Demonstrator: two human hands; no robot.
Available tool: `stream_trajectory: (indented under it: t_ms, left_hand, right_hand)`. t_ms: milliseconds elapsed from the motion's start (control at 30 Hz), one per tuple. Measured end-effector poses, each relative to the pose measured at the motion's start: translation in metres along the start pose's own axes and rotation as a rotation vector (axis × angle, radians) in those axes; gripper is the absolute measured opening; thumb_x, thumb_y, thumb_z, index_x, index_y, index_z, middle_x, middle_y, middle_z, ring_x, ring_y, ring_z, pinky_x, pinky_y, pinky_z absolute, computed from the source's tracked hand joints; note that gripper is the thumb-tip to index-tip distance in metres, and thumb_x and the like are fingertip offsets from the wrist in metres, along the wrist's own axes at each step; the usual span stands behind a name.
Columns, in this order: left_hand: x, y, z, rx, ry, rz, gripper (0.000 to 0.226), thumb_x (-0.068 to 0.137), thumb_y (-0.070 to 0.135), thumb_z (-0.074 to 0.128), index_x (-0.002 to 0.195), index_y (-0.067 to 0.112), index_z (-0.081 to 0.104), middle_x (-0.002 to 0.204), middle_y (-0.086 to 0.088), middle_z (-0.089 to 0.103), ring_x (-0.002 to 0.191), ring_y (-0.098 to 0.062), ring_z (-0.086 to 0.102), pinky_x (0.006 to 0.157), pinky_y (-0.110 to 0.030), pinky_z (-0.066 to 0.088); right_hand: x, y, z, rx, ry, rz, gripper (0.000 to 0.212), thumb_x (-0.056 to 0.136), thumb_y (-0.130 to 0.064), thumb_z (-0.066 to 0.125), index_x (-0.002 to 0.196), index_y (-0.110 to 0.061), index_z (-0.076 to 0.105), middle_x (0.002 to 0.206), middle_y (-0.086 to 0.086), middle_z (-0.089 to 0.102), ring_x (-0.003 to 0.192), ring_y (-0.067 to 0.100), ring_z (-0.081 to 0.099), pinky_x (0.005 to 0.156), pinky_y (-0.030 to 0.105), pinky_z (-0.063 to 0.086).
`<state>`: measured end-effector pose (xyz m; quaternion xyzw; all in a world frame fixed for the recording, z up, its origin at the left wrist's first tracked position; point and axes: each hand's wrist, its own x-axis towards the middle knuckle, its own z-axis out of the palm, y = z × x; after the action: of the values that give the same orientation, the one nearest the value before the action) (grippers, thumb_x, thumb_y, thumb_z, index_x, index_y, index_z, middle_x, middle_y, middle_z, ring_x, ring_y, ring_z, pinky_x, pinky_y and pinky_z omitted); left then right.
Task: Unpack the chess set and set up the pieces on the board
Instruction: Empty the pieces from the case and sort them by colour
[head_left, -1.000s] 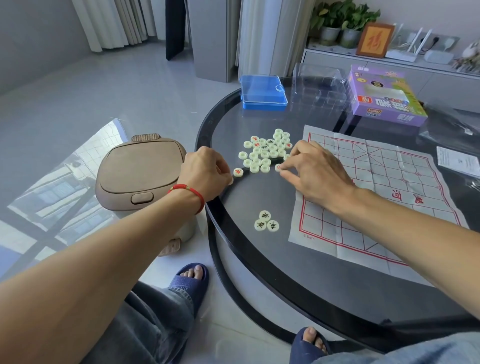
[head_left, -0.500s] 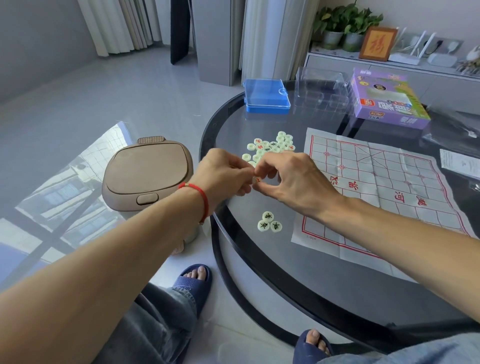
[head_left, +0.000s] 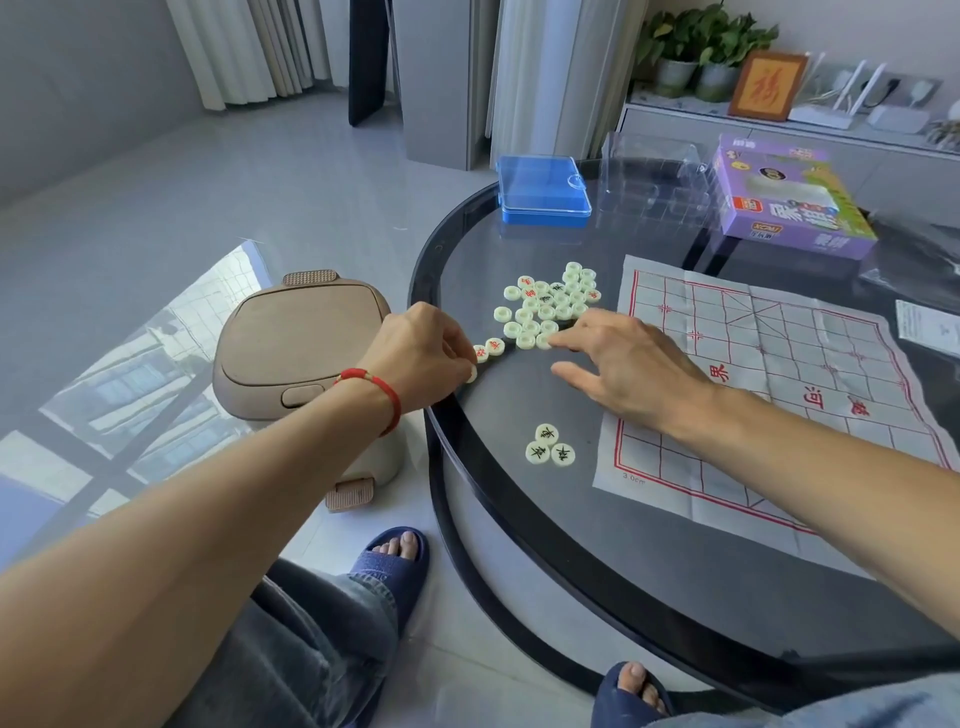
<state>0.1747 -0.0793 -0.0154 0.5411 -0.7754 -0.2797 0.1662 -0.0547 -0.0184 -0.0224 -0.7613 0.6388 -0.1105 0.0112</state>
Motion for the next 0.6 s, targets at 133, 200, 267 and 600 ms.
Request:
stream_trajectory:
  t_ms: [133,200,267,600]
  left_hand:
    - [0.006,-0.002,0.006,0.022,0.059,0.014,0.008,0.085,0.014,0.072,0.088,0.018,0.077,0.083,0.002,0.073,0.080,-0.014,0.067,0.066,-0.021,0.053]
    - [0.010,-0.003,0.008,0.015,0.093,0.004,0.004,0.084,0.019,0.074,0.088,0.018,0.074,0.086,0.001,0.071,0.083,-0.015,0.067,0.065,-0.023,0.053]
    - [0.013,-0.003,0.011,0.011,0.113,-0.006,0.007,0.083,0.024,0.076,0.086,0.019,0.072,0.087,0.000,0.070,0.083,-0.017,0.065,0.063,-0.024,0.051]
    - [-0.010,0.032,0.016,-0.303,-0.101,0.093,0.014,0.085,0.028,0.076,0.089,0.016,0.073,0.071,0.000,0.073,0.065,-0.016,0.070,0.061,-0.024,0.058]
  right_hand:
    - [-0.002,0.000,-0.006,0.048,0.027,-0.017,0.025,0.091,-0.040,0.073,0.107,-0.020,0.076,0.105,-0.003,0.064,0.097,0.017,0.060,0.081,0.032,0.048]
    - [-0.003,-0.003,-0.009,0.059,-0.007,-0.036,0.022,0.088,-0.040,0.077,0.092,-0.019,0.073,0.096,-0.005,0.065,0.090,0.015,0.060,0.082,0.035,0.052]
    - [-0.004,-0.009,-0.010,0.098,-0.047,-0.036,0.020,0.087,-0.035,0.079,0.089,-0.017,0.072,0.089,-0.005,0.068,0.083,0.012,0.062,0.080,0.035,0.055]
    - [-0.007,-0.023,-0.029,0.874,-0.123,0.288,0.009,0.089,-0.003,0.075,0.098,-0.006,0.075,0.078,0.009,0.078,0.074,0.023,0.077,0.069,0.029,0.062]
